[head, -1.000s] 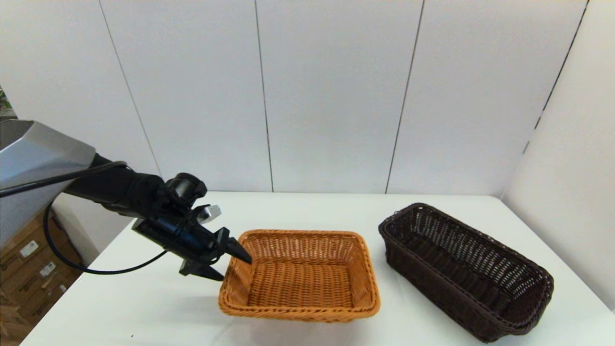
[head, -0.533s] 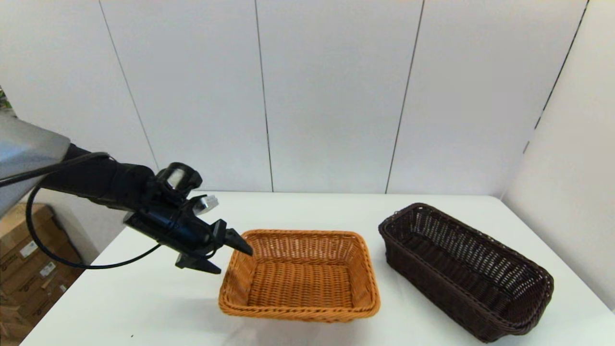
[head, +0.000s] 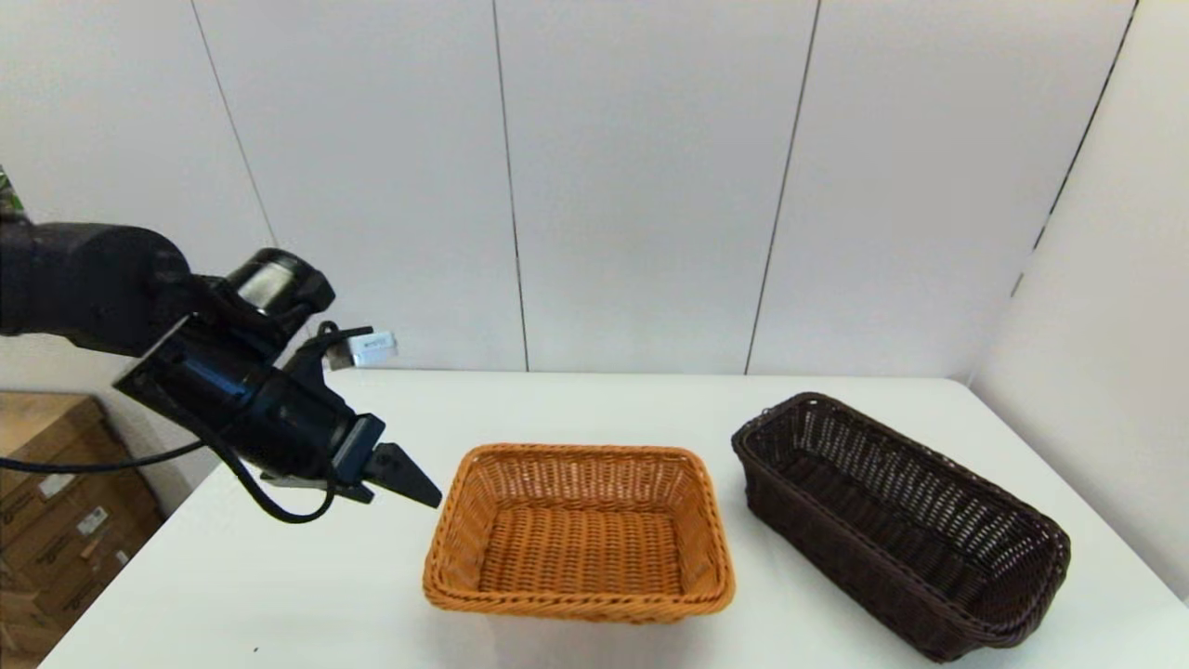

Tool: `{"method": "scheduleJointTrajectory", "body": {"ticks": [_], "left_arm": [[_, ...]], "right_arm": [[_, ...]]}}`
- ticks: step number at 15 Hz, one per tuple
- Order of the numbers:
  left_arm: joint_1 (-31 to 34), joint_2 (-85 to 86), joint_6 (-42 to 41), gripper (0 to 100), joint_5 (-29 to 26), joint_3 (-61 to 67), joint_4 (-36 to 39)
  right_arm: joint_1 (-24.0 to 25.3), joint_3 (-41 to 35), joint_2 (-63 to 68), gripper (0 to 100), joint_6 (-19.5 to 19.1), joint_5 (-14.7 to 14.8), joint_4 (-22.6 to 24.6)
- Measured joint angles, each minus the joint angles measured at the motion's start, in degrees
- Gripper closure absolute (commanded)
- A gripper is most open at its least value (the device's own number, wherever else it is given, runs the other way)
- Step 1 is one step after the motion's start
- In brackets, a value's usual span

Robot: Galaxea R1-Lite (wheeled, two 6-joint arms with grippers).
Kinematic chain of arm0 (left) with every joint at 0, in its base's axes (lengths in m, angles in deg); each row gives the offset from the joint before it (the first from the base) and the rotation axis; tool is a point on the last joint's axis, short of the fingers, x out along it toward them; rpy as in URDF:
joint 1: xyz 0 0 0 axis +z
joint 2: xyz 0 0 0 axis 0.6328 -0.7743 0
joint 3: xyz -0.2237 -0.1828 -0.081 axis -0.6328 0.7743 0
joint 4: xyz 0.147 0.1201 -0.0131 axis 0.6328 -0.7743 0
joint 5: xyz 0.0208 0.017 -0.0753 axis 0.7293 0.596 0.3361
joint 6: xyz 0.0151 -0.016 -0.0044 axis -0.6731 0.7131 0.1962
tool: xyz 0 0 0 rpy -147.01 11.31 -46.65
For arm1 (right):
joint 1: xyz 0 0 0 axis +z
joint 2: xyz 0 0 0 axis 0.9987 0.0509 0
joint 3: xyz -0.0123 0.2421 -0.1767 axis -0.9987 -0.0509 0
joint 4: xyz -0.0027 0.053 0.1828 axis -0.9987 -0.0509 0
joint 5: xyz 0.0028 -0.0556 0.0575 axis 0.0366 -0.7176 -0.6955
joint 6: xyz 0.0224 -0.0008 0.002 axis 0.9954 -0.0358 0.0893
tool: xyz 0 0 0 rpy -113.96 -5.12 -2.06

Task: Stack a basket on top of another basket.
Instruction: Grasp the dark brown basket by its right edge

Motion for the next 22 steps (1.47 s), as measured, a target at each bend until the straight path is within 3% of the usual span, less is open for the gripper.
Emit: {"method": "scheduleJointTrajectory", "body": {"ticks": [9,18,22], "left_arm": [[-0.11,25.69,0.16,0,2.51,1.89,-5.49],[8.95,65.23,0.94,0,3.17,23.26,-7.34],[11.22,78.08,1.18,0,2.08,32.93,-3.28]], "right_arm": [[0.00,-0.02,0.00,0,0.00,0.00,-0.02],[0.00,-0.05,0.00,0,0.00,0.00,-0.02],[0.00,-0.05,0.00,0,0.00,0.02,-0.02]]}}
